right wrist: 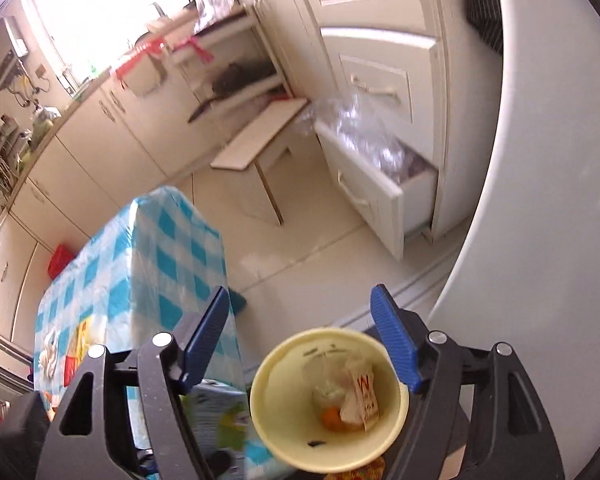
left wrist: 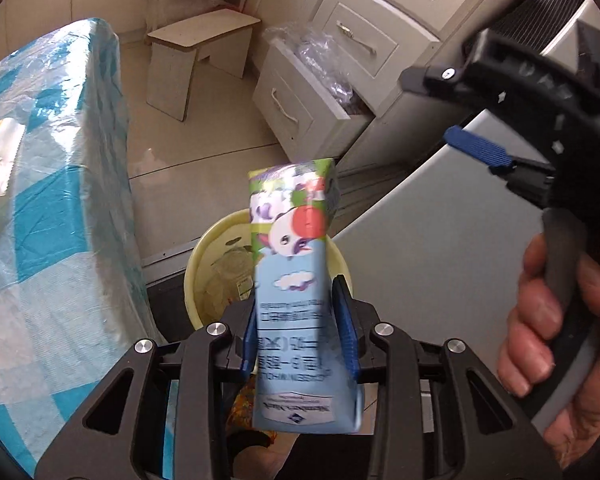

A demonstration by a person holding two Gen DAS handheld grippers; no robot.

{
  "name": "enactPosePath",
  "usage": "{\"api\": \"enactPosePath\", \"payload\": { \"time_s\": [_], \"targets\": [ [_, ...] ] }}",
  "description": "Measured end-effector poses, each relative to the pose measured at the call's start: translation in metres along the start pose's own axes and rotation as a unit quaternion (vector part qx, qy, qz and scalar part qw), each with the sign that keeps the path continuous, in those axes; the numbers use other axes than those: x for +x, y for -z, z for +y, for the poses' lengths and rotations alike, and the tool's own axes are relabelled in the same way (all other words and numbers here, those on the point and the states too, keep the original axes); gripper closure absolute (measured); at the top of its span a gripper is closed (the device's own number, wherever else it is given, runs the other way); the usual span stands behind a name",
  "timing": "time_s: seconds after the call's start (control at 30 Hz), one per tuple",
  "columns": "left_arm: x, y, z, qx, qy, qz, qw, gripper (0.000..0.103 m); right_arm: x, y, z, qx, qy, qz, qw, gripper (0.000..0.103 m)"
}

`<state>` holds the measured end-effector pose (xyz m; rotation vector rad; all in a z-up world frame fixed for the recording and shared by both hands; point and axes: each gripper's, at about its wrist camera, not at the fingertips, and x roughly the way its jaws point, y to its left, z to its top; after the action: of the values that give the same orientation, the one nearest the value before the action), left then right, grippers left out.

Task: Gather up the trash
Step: 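Drop the paper bag from the right tool into the yellow bin while the left tool drops the carton, then move both open tools back over the table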

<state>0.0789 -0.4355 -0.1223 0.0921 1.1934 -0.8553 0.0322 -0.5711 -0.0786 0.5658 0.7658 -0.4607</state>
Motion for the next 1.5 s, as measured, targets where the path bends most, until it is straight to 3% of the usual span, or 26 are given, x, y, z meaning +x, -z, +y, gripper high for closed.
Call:
{"api": "enactPosePath", "payload": {
  "time_s": [0.07,0.13,0.27,0.57,0.93,1.1,1.5],
  "targets": [
    [0.008,-0.007,-0.001,-0.007,-0.003,0.006,1.0000,0.066,-0.001,-0.004,0.001,-0.003,0.004,-0.013,1.000,0.032],
    [0.010,-0.013,-0.003,-0.009,-0.006,0.005,0.9999,0.054,-0.001,-0.008,0.000,0.001,0.001,-0.015,1.000,0.032],
    [0.000,-0.015,-0.002,-0.009,-0.007,-0.006,0.9999,0.053,-0.003,-0.016,-0.003,0.005,-0.002,-0.020,1.000,0.032],
    [-0.087,0.021,0.022,0.020,-0.099,-0.087,0.9911,0.027,-0.013,-0.019,0.020,-0.018,-0.005,-0.039,0.999,0.027],
    [-0.183,0.057,0.068,0.007,-0.177,-0.158,0.9714,0.021,-0.029,-0.005,0.084,-0.094,-0.016,-0.064,0.993,0.020],
    [-0.210,0.068,0.089,-0.012,-0.184,-0.176,0.9669,0.020,-0.040,-0.002,0.116,-0.119,-0.033,-0.078,0.989,0.018],
    [-0.230,0.083,0.123,-0.047,-0.191,-0.188,0.9623,0.020,-0.044,0.004,0.166,-0.164,-0.046,-0.091,0.981,0.016]
  ]
}}
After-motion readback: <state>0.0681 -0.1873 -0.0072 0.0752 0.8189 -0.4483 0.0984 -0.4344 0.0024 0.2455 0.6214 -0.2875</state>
